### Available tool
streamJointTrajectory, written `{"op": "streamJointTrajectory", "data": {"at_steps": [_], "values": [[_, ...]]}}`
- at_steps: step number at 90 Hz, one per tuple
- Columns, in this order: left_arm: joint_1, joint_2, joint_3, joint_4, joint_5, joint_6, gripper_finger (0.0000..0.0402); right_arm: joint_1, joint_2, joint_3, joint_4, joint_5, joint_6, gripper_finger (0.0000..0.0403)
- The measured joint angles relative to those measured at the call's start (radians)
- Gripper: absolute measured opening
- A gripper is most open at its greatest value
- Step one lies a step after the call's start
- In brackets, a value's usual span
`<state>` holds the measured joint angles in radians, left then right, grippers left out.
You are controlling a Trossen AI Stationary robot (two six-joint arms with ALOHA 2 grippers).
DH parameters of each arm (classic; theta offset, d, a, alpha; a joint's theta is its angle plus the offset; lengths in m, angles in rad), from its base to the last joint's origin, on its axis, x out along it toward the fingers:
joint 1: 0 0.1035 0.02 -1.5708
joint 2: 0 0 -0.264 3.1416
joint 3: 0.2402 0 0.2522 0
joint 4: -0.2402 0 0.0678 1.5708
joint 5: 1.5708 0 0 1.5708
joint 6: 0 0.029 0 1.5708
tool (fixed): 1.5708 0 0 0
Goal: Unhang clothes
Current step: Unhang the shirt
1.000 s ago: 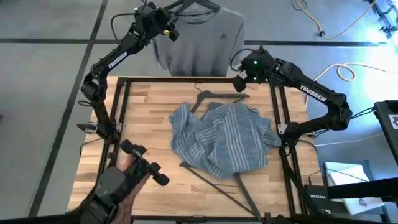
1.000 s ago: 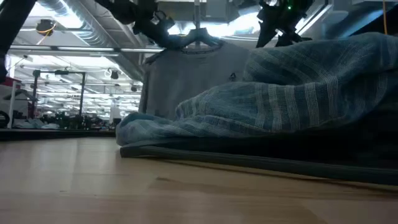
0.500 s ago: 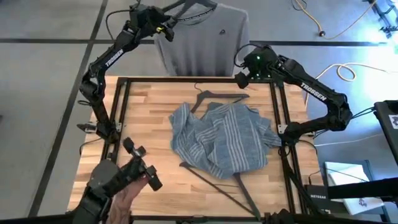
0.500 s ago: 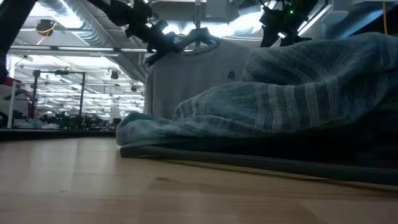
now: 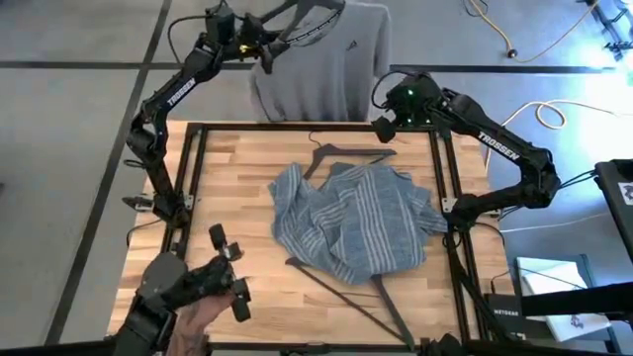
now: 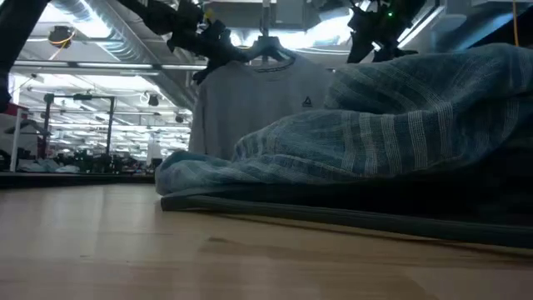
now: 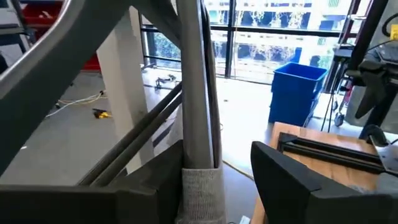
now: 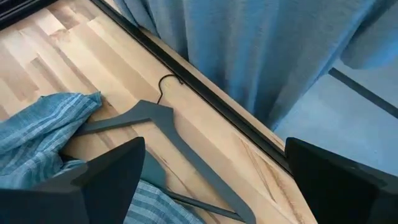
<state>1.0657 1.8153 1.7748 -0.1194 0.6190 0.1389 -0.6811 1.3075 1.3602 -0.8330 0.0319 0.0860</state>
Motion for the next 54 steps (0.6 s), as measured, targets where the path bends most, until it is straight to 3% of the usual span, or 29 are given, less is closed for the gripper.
{"op": "streamJointTrajectory", "data": {"at_steps": [13,31,42,54], "values": [[0.000,0.000,0.000,-0.002,-0.020,-0.001,0.0136,0.000,0.000,0.000,-0.004,0.000,0.000,0.0367],[0.001,-0.003,-0.001,-0.008,-0.070,-0.007,0.0029,0.000,0.000,0.000,-0.006,0.000,0.001,0.0367],[-0.013,-0.023,-0.002,-0.008,-0.176,0.020,0.0027,0.000,0.000,0.000,-0.007,0.000,0.002,0.0367],[-0.016,-0.032,0.021,-0.023,-0.165,0.037,0.0027,0.000,0.000,0.000,-0.003,0.000,0.002,0.0367]]}}
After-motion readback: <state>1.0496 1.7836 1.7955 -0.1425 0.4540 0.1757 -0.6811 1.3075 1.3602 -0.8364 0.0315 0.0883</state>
